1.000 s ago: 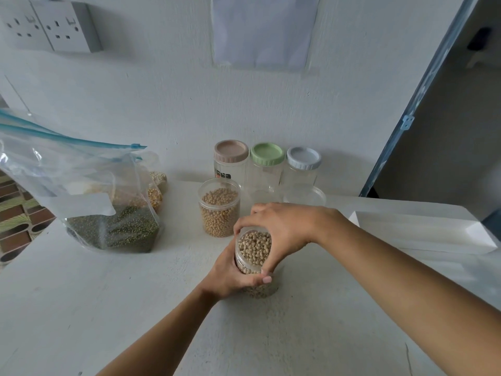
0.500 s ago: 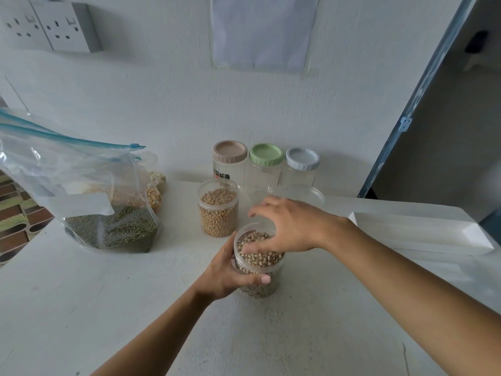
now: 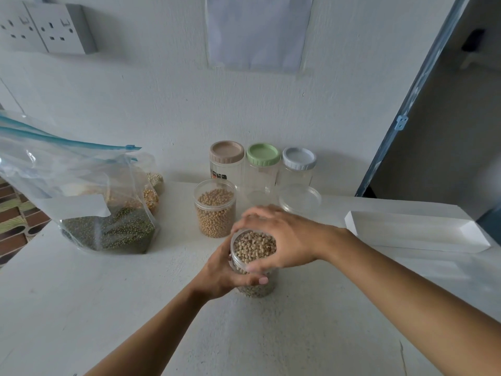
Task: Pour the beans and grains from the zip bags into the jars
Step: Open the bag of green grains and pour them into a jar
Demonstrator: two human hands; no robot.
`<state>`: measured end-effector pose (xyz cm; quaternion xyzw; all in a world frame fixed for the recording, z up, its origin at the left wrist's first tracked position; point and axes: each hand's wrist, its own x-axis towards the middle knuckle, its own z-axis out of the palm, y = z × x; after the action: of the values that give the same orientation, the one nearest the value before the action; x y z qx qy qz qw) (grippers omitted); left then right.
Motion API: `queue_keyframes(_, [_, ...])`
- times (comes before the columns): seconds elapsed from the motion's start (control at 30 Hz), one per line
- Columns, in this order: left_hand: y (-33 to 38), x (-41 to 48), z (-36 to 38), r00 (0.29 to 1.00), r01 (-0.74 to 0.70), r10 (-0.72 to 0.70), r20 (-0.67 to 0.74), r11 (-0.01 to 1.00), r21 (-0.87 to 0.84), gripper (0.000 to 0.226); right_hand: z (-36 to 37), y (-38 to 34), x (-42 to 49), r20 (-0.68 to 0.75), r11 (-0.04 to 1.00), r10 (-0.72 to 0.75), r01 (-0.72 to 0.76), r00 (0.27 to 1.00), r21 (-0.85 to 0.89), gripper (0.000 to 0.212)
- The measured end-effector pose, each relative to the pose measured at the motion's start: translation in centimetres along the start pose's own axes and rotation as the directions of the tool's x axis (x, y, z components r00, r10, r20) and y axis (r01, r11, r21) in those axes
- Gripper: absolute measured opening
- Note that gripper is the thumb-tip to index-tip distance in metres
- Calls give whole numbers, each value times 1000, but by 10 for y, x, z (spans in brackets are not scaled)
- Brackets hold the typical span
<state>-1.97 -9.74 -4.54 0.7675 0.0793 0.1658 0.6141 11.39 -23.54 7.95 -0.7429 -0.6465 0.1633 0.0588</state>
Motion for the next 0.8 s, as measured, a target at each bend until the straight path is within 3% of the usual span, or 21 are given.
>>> queue_keyframes(0.1, [3, 1, 0, 1000, -1, 2, 6, 1000, -24, 87, 3, 3, 5, 100, 997, -58, 52, 993, 56, 77])
queue_keyframes(0.23, [3, 3, 0, 1000, 5, -4, 11, 999, -34, 81, 12, -5, 10, -37, 988, 96, -99, 995, -116, 78])
queue_keyframes(0.33, [2, 3, 0, 1000, -11, 11, 18, 999, -43, 83, 28, -17, 12, -136, 922, 235, -264, 963, -282, 87])
queue_keyframes(0.4, [5, 3, 0, 1000, -23, 24, 19, 998, -54, 87, 29, -19, 13, -163, 904, 262, -301, 951, -302, 91])
queue_keyframes(0.47, [8, 4, -1, 999, -20, 22, 29, 998, -63, 87, 19, -12, 14, -108, 937, 229, -249, 967, -245, 90])
queue_keyframes(0.6, [6, 6, -2, 999, 3, 1, 48, 996, -84, 82, 4, 1, 12, 69, 997, 3, 2, 998, -75, 84])
queue_keyframes(0.8, [2, 5, 0, 1000, -11, 12, 12, 997, -79, 81, 13, -5, 13, -25, 985, 65, -68, 998, -156, 79])
